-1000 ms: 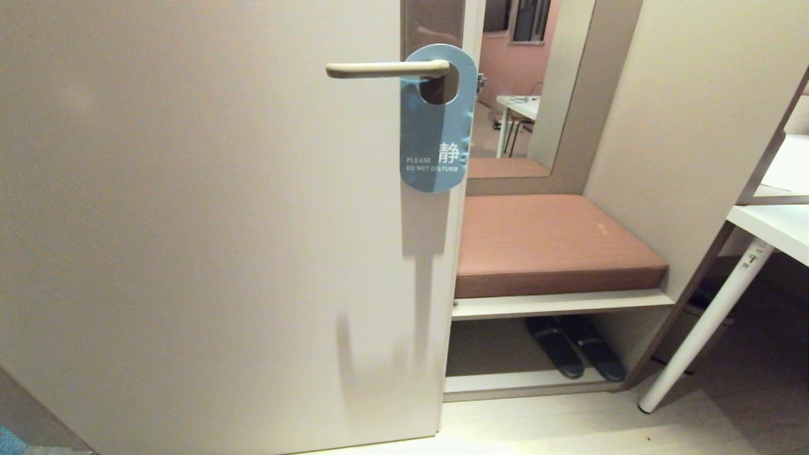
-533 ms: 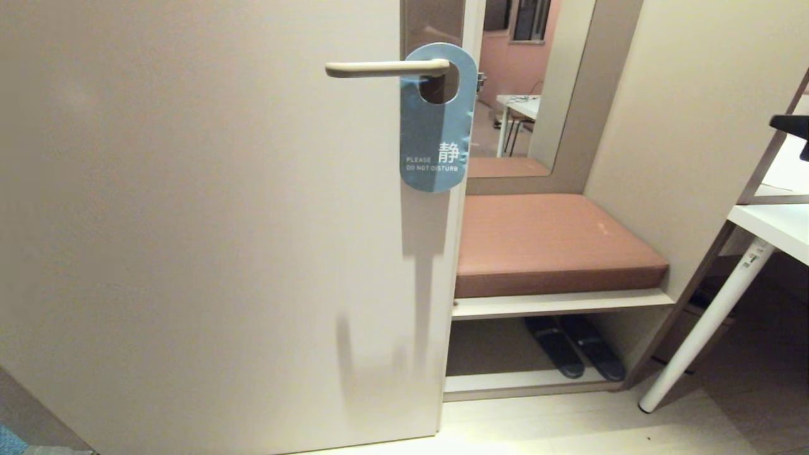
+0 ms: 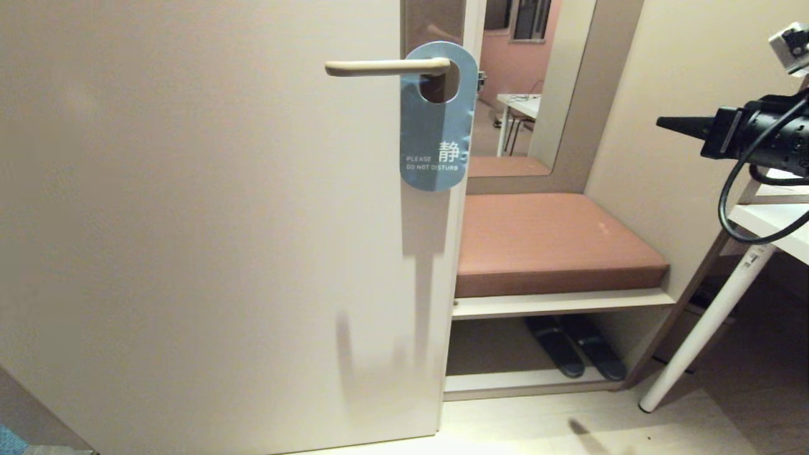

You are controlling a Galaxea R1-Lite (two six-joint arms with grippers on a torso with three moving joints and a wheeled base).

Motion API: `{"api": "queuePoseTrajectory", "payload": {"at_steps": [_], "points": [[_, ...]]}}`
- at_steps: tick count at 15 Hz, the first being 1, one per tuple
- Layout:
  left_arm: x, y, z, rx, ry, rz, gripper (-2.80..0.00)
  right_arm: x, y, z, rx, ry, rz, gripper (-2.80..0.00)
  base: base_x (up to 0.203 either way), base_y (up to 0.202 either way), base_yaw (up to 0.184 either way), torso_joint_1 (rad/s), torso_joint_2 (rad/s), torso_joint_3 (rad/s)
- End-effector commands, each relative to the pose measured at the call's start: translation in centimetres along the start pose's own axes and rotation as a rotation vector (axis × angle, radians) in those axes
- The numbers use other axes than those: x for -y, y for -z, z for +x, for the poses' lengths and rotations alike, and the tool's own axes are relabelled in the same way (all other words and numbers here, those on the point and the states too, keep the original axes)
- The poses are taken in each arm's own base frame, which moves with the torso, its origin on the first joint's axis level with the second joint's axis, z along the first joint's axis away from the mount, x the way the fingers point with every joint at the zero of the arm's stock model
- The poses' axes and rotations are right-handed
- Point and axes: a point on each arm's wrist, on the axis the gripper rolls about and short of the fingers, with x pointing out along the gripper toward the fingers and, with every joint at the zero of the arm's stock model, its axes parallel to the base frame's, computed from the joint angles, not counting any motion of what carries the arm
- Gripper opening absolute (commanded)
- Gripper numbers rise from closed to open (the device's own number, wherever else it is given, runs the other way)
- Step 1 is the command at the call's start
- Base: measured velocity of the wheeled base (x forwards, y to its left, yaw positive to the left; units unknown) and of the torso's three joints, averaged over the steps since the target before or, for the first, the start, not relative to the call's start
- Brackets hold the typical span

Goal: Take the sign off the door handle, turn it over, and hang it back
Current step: Take down the sign

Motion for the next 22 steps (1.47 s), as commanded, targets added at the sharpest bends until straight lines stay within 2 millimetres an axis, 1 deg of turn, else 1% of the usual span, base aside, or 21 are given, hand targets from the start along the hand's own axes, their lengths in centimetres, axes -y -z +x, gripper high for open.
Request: {"api": "queuePoseTrajectory", "payload": {"at_steps": [1, 3, 5, 7, 9, 12, 14, 17, 20, 22], "points": [[0.0, 0.0, 0.0, 0.0, 0.0, -0.001, -2.8, 0.7, 0.8, 1.8, -0.028, -0.182, -0.001, -2.8, 0.0, 0.0, 0.0, 0.0, 0.0, 0.0], [0.0, 0.0, 0.0, 0.0, 0.0, 0.001, -2.8, 0.7, 0.5, 2.6, -0.022, -0.386, -0.019, -2.8, 0.0, 0.0, 0.0, 0.0, 0.0, 0.0], [0.0, 0.0, 0.0, 0.0, 0.0, -0.001, -2.8, 0.0, 0.1, 4.2, -0.013, -0.553, -0.037, -2.8, 0.0, 0.0, 0.0, 0.0, 0.0, 0.0], [0.0, 0.0, 0.0, 0.0, 0.0, 0.001, -2.8, -1.1, -0.5, 6.0, 0.002, -0.641, -0.061, -2.8, 0.0, 0.0, 0.0, 0.0, 0.0, 0.0], [0.0, 0.0, 0.0, 0.0, 0.0, -0.001, -2.8, -2.7, -0.8, 8.2, 0.014, -0.721, -0.078, -2.8, 0.0, 0.0, 0.0, 0.0, 0.0, 0.0], [0.0, 0.0, 0.0, 0.0, 0.0, -0.001, -2.8, -4.5, -0.3, 11.0, 0.017, -0.799, -0.088, -2.8, 0.0, 0.0, 0.0, 0.0, 0.0, 0.0], [0.0, 0.0, 0.0, 0.0, 0.0, -0.001, -2.8, -5.5, 0.1, 12.3, 0.016, -0.833, -0.091, -2.8, 0.0, 0.0, 0.0, 0.0, 0.0, 0.0], [0.0, 0.0, 0.0, 0.0, 0.0, -0.001, -2.8, -5.4, 0.7, 13.5, 0.009, -0.889, -0.089, -2.8, 0.0, 0.0, 0.0, 0.0, 0.0, 0.0], [0.0, 0.0, 0.0, 0.0, -0.002, -0.001, -2.8, -5.3, 1.3, 14.2, -0.001, -0.909, -0.081, -2.8, 0.0, 0.0, 0.0, 0.0, 0.0, 0.0], [0.0, 0.0, 0.0, 0.0, 0.0, -0.001, -2.8, -5.8, 1.8, 14.6, -0.009, -0.932, -0.076, -2.8, 0.0, 0.0, 0.0, 0.0, 0.0, 0.0]]}}
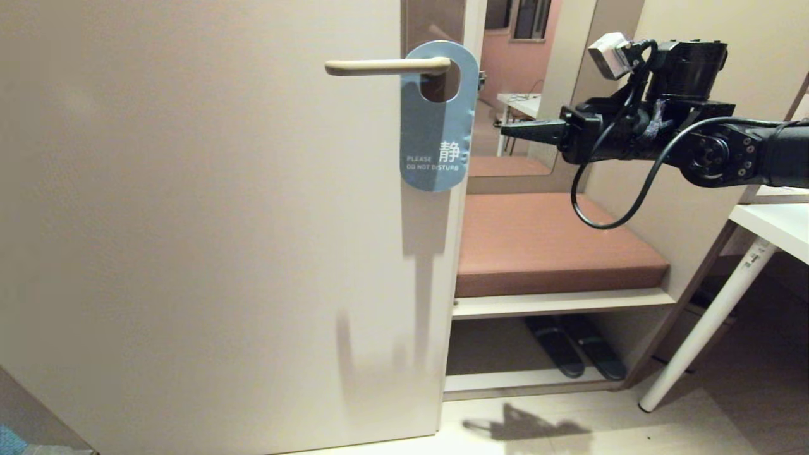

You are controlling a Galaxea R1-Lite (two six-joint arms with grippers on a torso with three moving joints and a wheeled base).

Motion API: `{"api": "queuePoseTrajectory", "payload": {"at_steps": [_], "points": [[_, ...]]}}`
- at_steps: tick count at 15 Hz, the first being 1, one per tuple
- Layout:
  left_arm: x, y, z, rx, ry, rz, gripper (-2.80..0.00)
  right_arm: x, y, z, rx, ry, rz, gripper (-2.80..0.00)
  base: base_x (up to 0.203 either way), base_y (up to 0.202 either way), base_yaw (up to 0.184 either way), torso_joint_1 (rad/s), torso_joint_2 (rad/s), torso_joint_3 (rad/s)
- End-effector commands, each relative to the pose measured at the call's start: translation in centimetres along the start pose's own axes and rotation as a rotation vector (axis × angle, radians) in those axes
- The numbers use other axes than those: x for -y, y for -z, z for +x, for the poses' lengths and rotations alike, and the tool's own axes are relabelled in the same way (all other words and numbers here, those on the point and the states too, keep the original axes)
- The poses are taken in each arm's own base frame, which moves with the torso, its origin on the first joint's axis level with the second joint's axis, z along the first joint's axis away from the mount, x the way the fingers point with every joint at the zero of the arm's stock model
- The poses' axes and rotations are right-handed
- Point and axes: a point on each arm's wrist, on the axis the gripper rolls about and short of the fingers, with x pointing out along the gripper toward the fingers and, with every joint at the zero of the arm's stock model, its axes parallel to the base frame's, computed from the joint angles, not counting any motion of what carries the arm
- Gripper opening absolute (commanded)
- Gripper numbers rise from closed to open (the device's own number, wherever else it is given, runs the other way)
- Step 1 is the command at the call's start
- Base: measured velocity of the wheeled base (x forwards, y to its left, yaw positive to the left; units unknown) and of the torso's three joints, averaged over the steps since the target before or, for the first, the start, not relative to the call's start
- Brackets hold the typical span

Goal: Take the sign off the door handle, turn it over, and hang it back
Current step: Take down the sign

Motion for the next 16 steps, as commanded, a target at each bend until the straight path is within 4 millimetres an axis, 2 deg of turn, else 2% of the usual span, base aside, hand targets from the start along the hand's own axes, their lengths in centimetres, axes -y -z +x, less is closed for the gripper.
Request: {"api": "queuePoseTrajectory", "payload": {"at_steps": [1, 7, 16], "points": [[0.0, 0.0, 0.0, 0.0, 0.0, -0.001, -2.8, 0.1, 0.5, 0.8, -0.005, -0.034, 0.009, -2.8, 0.0, 0.0, 0.0, 0.0, 0.0, 0.0], [0.0, 0.0, 0.0, 0.0, 0.0, 0.0, -2.8, -0.4, 1.0, 2.6, -0.009, -0.078, 0.014, -2.8, 0.0, 0.0, 0.0, 0.0, 0.0, 0.0], [0.0, 0.0, 0.0, 0.0, 0.0, -0.001, -2.8, -0.5, 1.0, 2.8, -0.01, -0.083, 0.013, -2.8, 0.0, 0.0, 0.0, 0.0, 0.0, 0.0]]}}
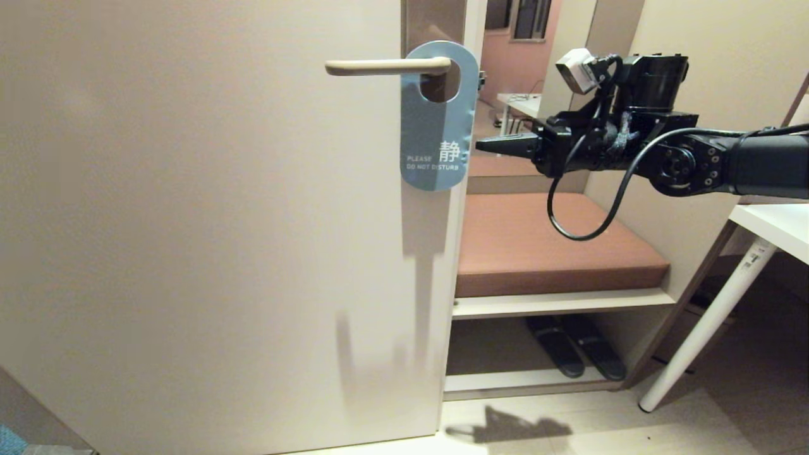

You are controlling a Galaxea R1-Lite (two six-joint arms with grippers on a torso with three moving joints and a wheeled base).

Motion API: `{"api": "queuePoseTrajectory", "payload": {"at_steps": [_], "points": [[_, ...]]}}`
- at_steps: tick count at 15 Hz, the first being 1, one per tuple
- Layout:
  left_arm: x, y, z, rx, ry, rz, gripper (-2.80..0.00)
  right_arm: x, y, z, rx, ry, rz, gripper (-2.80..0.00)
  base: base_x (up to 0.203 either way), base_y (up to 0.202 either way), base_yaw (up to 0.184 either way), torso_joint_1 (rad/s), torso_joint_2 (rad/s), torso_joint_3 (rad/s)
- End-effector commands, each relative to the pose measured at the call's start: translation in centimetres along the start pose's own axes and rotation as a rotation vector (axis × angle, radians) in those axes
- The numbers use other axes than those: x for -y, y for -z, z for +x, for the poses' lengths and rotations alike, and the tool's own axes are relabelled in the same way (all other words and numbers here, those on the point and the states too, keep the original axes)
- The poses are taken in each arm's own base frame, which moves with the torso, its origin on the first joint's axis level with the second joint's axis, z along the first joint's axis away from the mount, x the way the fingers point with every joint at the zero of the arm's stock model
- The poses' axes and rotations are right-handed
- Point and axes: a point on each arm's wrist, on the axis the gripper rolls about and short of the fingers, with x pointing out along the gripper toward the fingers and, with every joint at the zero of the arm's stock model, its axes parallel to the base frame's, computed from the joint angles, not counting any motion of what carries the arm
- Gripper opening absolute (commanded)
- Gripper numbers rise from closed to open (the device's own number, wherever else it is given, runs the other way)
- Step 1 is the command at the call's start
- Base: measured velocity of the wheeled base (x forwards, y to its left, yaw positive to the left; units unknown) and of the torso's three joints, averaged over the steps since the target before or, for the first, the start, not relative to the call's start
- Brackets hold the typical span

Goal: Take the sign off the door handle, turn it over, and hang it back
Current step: Take down the sign

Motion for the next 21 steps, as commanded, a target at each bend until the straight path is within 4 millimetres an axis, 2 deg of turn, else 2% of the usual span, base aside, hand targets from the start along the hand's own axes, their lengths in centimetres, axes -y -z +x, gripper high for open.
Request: {"api": "queuePoseTrajectory", "payload": {"at_steps": [1, 5, 12, 21], "points": [[0.0, 0.0, 0.0, 0.0, -0.001, -0.002, -2.8, -0.2, -0.2, 0.0, 0.002, -0.011, -0.006, 0.0, 0.0, 0.0, 0.0, 0.0, 0.0, 0.0], [0.0, 0.0, 0.0, 0.0, -0.001, -0.002, -2.8, -0.4, -0.3, 0.0, 0.002, -0.011, -0.008, 0.0, 0.0, 0.0, 0.0, 0.0, 0.0, 0.0], [0.0, 0.0, 0.0, 0.0, -0.001, -0.002, -2.8, -2.0, -0.8, -0.4, -0.002, -0.02, 0.0, 0.0, 0.0, 0.0, 0.0, 0.0, 0.0, 0.0], [0.0, 0.0, 0.0, 0.0, -0.001, -0.001, -2.8, -2.8, -1.2, 0.3, 0.001, -0.044, -0.011, 0.0, 0.0, 0.0, 0.0, 0.0, 0.0, 0.0]]}}
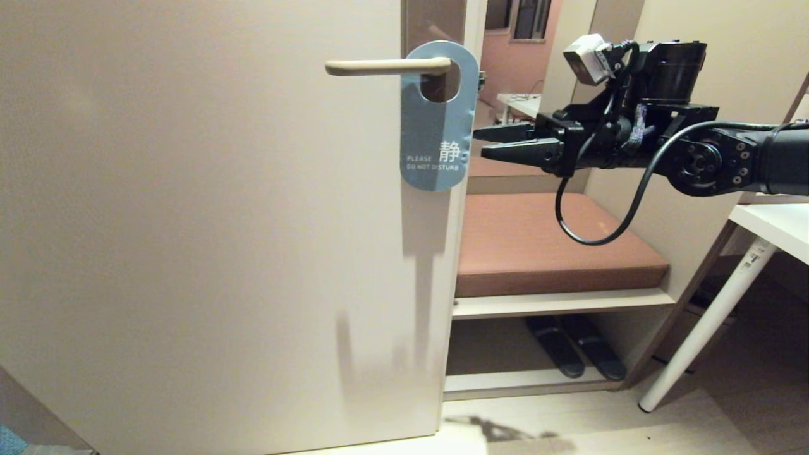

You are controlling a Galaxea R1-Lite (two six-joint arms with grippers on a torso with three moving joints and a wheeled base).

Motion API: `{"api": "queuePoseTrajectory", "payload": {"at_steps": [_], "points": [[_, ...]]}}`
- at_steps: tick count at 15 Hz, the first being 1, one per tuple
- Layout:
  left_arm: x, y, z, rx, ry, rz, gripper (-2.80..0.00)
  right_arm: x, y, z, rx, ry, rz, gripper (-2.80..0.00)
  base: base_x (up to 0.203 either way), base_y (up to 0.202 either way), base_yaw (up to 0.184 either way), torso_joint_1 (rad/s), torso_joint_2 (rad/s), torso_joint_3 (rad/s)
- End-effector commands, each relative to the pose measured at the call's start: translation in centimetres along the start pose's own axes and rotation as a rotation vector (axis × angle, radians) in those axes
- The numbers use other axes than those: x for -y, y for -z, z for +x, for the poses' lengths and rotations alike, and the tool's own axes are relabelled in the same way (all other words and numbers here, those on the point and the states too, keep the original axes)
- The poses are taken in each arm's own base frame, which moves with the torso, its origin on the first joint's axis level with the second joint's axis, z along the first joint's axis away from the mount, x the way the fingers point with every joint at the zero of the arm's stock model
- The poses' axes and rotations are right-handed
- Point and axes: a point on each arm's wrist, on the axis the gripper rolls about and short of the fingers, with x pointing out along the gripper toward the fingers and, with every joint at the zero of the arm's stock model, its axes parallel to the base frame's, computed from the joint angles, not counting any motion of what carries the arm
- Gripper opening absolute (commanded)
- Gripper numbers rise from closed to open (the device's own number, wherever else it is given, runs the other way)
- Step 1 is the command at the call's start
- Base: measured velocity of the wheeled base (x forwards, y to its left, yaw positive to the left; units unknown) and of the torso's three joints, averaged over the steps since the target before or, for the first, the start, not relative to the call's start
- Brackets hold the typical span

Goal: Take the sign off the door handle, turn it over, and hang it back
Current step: Take down the sign

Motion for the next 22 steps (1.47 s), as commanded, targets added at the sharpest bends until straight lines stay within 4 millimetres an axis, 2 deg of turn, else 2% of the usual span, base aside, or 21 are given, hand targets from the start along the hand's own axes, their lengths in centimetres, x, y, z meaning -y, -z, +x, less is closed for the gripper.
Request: {"api": "queuePoseTrajectory", "payload": {"at_steps": [1, 8, 22], "points": [[0.0, 0.0, 0.0, 0.0, 0.0, -0.001, -2.8, -0.2, -0.1, 0.1, 0.001, -0.01, -0.006, 0.0, 0.0, 0.0, 0.0, 0.0, 0.0, 0.0], [0.0, 0.0, 0.0, 0.0, 0.0, 0.0, -2.8, -0.1, 0.5, 0.2, -0.006, -0.014, -0.015, 0.0, 0.0, 0.0, 0.0, 0.0, 0.0, 0.0], [0.0, 0.0, 0.0, 0.0, 0.0, 0.0, -2.8, 1.8, 1.1, 3.3, 0.006, -0.098, -0.049, 0.0, 0.0, 0.0, 0.0, 0.0, 0.0, 0.0]]}}
